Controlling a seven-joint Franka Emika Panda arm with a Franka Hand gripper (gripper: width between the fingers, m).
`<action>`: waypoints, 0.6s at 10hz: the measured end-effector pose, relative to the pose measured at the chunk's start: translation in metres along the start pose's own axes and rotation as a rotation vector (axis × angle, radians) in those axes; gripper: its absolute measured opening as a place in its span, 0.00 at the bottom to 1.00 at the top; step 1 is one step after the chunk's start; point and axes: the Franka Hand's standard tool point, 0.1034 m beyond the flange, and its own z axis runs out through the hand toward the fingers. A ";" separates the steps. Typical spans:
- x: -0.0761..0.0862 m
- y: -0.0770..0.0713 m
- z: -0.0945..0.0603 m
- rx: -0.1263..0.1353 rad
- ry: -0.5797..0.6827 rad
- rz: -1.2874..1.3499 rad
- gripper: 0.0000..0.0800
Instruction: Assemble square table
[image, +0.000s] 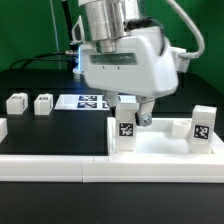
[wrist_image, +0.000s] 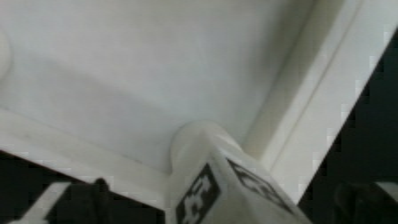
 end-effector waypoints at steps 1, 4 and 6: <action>0.000 0.000 0.000 -0.001 0.000 -0.080 0.81; 0.001 0.001 0.000 -0.003 0.001 -0.267 0.81; 0.003 -0.007 0.000 -0.041 0.015 -0.602 0.81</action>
Offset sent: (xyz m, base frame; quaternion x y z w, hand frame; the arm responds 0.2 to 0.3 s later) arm 0.0000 0.0000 0.0000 0.0000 0.0000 -0.1296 0.9916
